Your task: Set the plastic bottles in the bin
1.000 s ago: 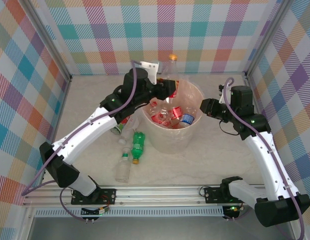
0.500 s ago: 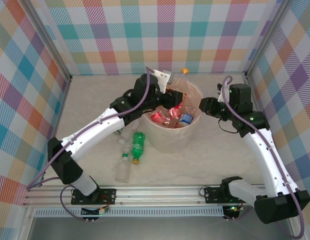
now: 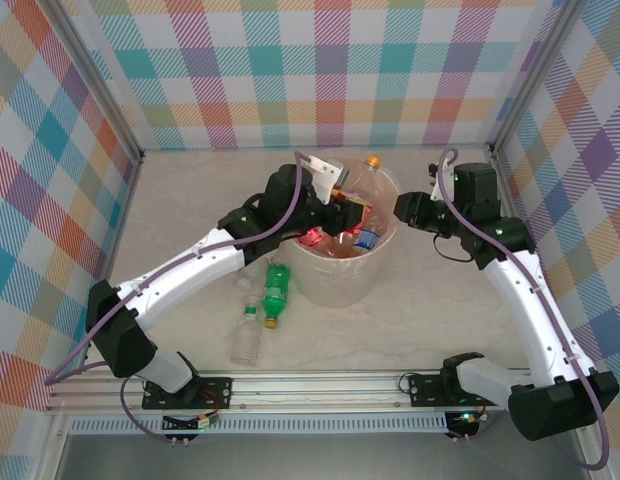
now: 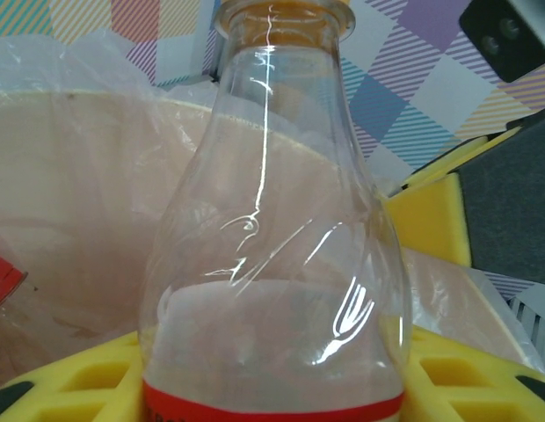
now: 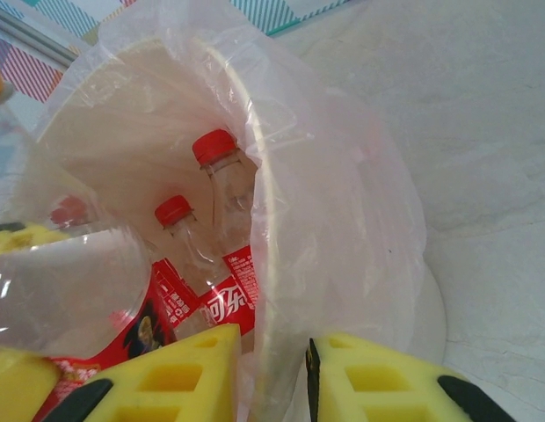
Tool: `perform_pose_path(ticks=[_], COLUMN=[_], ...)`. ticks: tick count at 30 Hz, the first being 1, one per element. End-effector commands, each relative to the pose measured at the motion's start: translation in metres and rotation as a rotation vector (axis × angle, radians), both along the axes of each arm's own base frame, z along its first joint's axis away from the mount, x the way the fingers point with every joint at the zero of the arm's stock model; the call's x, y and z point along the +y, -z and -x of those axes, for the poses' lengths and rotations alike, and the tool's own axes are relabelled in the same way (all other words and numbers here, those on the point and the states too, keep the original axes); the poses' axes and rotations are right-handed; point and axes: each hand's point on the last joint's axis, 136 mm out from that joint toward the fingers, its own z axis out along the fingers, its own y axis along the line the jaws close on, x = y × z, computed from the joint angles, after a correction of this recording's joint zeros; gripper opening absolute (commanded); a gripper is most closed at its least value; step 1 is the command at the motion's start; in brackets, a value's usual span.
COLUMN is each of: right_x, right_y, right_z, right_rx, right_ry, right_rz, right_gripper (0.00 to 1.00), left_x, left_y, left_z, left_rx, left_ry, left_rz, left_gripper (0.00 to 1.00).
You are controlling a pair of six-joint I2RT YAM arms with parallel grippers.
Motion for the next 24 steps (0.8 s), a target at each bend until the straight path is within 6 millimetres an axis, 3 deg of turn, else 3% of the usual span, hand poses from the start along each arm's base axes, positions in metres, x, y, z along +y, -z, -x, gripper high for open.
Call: perform_pose_path(ticks=[1,7,14,16,24], right_x=[0.000,0.000,0.001,0.000,0.001], right_y=[-0.007,-0.006,-0.009,-0.008,-0.007], right_z=[0.000,0.001,0.002,0.002,0.002], right_rx=[-0.018,-0.019,-0.022,-0.020,-0.018], right_ry=[-0.010,-0.010,-0.013,-0.010,-0.013], right_rz=[0.011,0.014,0.009,0.008,0.010], right_gripper=[0.27,0.27,0.27,0.27,0.27], left_x=[0.005,0.001,-0.003,-0.004,-0.012], left_y=[0.012,-0.016,-0.036,-0.034,0.006], left_z=[0.010,0.008,-0.006,-0.013,-0.038], left_rx=[-0.008,-0.057,-0.093,-0.086,0.006], left_ry=[0.037,0.033,-0.017,-0.047,-0.134], left_rz=[-0.054,0.040,0.109,0.103,0.030], left_gripper=[0.60,0.78,0.90,0.89,0.59])
